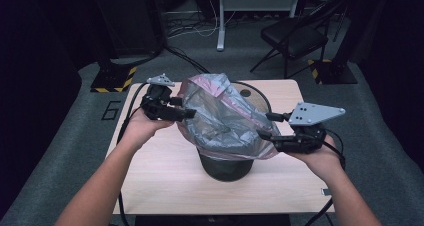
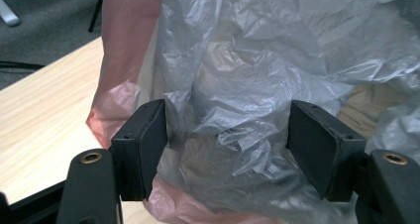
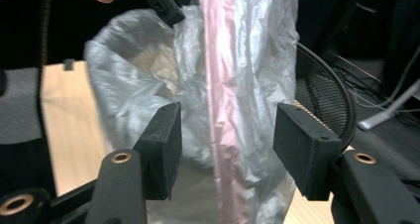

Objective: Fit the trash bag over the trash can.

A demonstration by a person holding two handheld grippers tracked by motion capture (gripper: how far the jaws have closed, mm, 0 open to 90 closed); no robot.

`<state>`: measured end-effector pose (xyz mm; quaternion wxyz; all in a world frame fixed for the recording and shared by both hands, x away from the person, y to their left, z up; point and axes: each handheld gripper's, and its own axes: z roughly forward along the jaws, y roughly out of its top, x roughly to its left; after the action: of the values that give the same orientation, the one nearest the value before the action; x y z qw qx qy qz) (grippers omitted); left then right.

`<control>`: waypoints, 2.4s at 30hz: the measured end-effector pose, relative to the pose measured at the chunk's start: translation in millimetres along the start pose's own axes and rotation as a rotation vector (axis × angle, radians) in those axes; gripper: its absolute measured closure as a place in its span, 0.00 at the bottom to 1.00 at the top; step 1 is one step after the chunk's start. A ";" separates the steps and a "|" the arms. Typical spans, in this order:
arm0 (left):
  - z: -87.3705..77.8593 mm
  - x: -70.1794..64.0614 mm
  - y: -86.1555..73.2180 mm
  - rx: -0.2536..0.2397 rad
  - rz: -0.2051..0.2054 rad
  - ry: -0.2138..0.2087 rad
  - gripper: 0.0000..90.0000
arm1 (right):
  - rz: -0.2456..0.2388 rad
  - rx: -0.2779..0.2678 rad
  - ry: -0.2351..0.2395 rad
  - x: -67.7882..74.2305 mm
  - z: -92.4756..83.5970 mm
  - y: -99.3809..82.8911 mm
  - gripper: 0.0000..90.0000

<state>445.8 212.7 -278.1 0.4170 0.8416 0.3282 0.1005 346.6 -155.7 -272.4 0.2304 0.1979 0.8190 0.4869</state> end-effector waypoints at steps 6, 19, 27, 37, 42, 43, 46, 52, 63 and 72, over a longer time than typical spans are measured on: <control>6.0 1.0 -0.2 0.006 0.011 -0.029 0.43 | 0.010 0.061 -0.031 -12.4 11.2 -1.5 0.67; 8.9 5.2 0.8 0.015 0.018 -0.074 0.45 | 0.149 0.068 -0.109 -58.2 17.1 -21.9 0.97; 7.4 5.4 0.8 0.037 0.031 -0.079 0.44 | 0.215 0.041 -0.074 -68.0 25.9 -25.3 0.99; -17.5 5.2 -20.7 0.044 0.062 -0.089 0.47 | 0.159 0.057 0.058 -37.6 20.0 -20.9 0.99; -32.9 -0.7 -37.6 0.027 0.067 -0.100 0.48 | 0.127 0.045 0.129 -18.5 16.1 -19.5 0.99; -34.5 -1.7 -40.5 0.027 0.071 -0.100 0.48 | 0.124 0.041 0.142 -16.2 15.9 -19.4 0.99; -38.8 -4.8 -47.8 0.030 0.070 -0.110 0.50 | 0.106 0.042 0.168 -9.1 15.1 -17.8 0.99; -45.5 -7.8 -46.6 0.039 0.088 -0.088 0.44 | 0.083 0.045 0.153 -6.6 17.2 -14.4 0.99; -83.3 -3.8 -26.7 -0.047 0.104 0.023 0.38 | 0.085 0.043 0.141 -10.0 18.1 -12.0 0.98; -67.5 4.1 -5.3 -0.082 0.158 0.014 0.82 | 0.100 0.037 0.121 -15.1 18.4 -8.9 0.88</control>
<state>416.6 260.5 -240.0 0.4396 0.8464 0.2592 0.1523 368.5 -155.0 -285.3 0.1523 0.2130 0.8294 0.4934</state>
